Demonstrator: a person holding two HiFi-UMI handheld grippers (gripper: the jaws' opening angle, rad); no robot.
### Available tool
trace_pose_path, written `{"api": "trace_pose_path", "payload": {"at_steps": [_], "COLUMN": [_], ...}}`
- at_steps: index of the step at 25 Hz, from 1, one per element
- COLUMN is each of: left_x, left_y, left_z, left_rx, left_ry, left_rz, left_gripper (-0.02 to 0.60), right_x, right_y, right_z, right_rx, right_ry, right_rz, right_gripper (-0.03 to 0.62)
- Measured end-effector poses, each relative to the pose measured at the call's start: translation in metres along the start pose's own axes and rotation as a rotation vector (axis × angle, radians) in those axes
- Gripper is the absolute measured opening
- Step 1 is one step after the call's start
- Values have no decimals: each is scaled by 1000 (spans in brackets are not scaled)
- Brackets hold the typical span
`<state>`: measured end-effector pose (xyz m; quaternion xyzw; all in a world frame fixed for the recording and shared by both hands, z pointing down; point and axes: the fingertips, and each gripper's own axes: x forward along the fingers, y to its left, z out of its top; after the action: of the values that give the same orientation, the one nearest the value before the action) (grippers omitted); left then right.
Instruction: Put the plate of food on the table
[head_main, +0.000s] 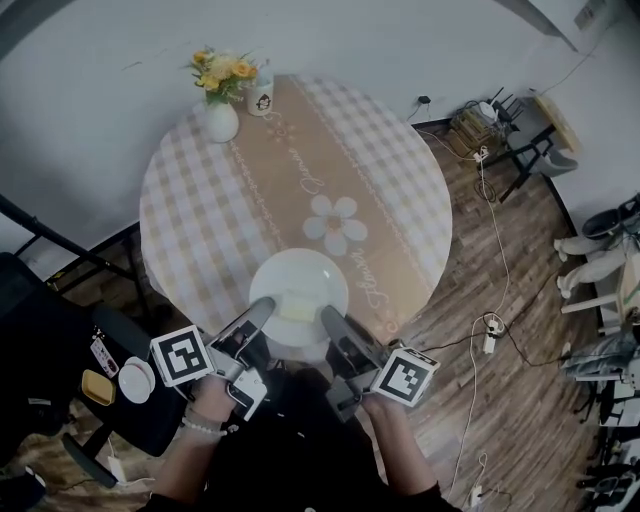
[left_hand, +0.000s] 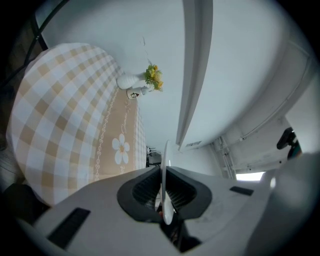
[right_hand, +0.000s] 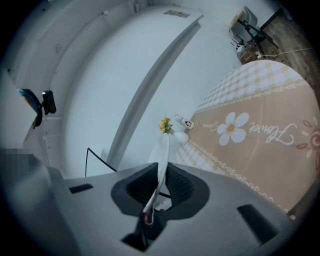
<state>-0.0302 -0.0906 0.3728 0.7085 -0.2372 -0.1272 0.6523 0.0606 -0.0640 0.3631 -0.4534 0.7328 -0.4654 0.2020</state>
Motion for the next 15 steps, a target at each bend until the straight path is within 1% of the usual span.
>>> {"api": "trace_pose_path", "payload": {"at_steps": [5,8,15], "left_x": [6,11,26], "left_y": [0,1,6], "left_z": [6,6,13], "left_rx": [-4,-5,-1], "left_ry": [4,6,-18], "left_rz": [5,15,31], "left_gripper": [15,15,15], "right_x": [5,6,15], "right_y": [-1,-5,-17], "right_z": [6,11,22], "right_rx": [-9,4,11], "right_ry": [6,8,40], "right_rz": [-3,-7,-1], "right_gripper": [28,28,28]}}
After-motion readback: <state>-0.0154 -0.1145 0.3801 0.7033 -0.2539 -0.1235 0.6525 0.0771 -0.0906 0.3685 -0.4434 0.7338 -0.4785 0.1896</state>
